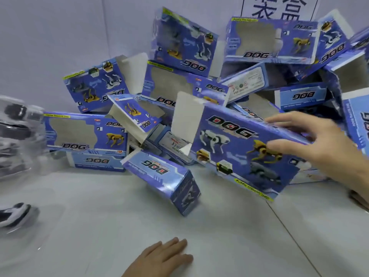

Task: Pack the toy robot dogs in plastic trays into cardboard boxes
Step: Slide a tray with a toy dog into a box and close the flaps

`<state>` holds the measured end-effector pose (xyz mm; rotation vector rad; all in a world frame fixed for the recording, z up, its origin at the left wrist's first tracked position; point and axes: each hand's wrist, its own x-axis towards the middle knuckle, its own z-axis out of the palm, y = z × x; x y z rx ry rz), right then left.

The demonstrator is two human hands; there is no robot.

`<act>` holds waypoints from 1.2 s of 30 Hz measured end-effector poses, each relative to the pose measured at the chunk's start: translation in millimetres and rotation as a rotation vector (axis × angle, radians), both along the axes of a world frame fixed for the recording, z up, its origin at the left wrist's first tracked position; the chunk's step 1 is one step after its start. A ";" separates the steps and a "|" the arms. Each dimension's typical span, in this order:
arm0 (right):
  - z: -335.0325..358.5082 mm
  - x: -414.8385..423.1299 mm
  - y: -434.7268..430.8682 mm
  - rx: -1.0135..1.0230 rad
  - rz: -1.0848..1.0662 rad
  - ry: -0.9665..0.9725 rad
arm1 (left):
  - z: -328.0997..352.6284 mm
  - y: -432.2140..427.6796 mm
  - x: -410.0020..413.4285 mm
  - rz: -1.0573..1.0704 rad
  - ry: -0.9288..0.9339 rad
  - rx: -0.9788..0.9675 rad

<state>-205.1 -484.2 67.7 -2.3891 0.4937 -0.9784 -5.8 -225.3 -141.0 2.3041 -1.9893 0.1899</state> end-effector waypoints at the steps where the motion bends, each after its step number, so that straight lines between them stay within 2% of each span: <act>1: -0.7 -10.5 4.3 0.054 0.026 -0.059 | 4.6 0.9 0.9 0.010 0.060 -0.016; 2: -3.4 -20.0 7.4 0.107 0.045 -0.107 | 9.3 3.8 2.0 -0.010 0.132 -0.026; 3: -7.3 -25.8 11.4 0.163 0.068 -0.145 | 17.8 7.4 0.3 -0.021 0.285 -0.015; 5: -19.7 -33.5 19.0 0.312 0.102 -0.233 | 28.1 15.5 -2.6 -0.110 0.614 -0.175; 6: -28.7 -35.0 22.2 0.383 0.112 -0.284 | 28.7 20.5 -4.3 -0.061 0.717 -0.281; 10: -78.2 -31.1 49.7 0.626 0.259 -0.359 | 50.2 34.1 -21.5 0.049 1.273 -0.394; 13: -103.0 -16.6 87.6 0.667 0.367 -0.225 | 78.6 42.1 -36.7 0.115 1.392 -0.609; 16: -121.0 -2.7 110.9 0.652 0.408 -0.057 | 111.2 51.9 -41.8 0.283 1.557 -0.853; 19: -132.9 7.8 133.1 0.520 0.392 0.087 | 125.4 67.7 -43.1 0.333 1.497 -0.955; 21: -139.1 12.1 145.1 0.435 0.320 0.104 | 125.6 78.8 -47.8 0.396 1.407 -1.026; 23: -138.6 13.5 153.1 0.446 0.278 0.078 | 121.5 84.9 -51.5 0.434 1.312 -1.041; 26: -127.2 5.3 159.5 0.515 0.348 -0.015 | 119.5 92.9 -57.5 0.457 1.203 -0.956; 28: -110.4 -2.5 167.2 0.593 0.362 -0.102 | 124.0 99.5 -60.9 0.463 1.216 -0.894; 31: -87.7 -6.0 177.6 0.721 0.300 -0.132 | 133.1 105.9 -63.4 0.500 1.173 -0.784; 36: -51.7 -2.5 181.7 0.469 0.107 0.090 | 145.8 104.6 -63.6 0.499 1.079 -0.626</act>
